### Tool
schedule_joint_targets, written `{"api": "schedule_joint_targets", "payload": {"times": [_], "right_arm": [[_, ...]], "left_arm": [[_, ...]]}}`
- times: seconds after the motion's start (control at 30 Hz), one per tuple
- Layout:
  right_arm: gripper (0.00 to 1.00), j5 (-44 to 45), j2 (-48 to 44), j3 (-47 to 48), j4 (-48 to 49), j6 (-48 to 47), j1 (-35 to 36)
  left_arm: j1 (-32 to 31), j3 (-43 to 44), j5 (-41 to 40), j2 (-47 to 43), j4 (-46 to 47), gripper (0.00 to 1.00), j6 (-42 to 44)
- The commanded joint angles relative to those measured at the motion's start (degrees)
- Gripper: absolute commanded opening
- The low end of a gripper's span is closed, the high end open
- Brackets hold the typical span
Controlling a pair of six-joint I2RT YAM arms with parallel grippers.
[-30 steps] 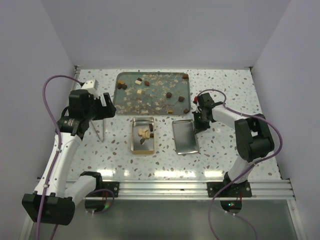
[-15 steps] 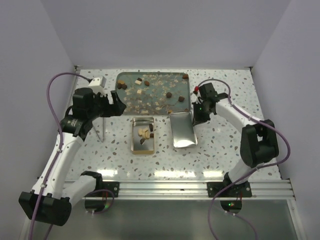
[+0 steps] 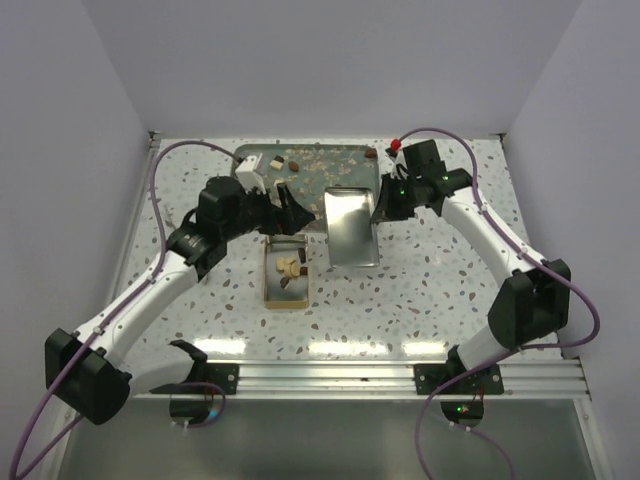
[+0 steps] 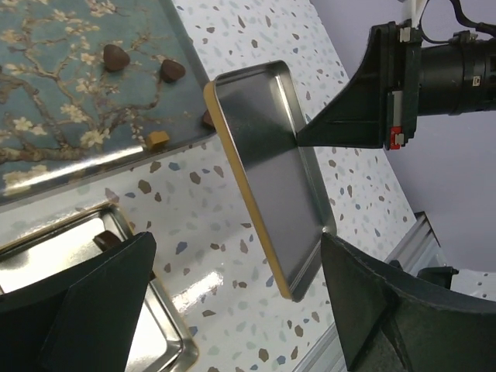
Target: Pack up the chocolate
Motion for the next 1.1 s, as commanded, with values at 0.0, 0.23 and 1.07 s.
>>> {"api": "schedule_joint_targets", "payload": {"times": [0.0, 0.23, 1.07], "right_arm": [[0.00, -4.0, -2.5, 3.2, 0.0, 3.1, 0.9], [0.00, -6.0, -3.1, 4.1, 1.5, 5.2, 2.0], [0.39, -8.4, -5.5, 3.6, 4.4, 6.8, 4.7]], "left_arm": [[-2.5, 0.4, 0.6, 1.5, 8.4, 0.93, -3.8], [-6.8, 1.6, -3.0, 4.9, 8.0, 0.95, -3.3], [-12.5, 5.0, -8.8, 10.3, 4.7, 0.00, -0.8]]}}
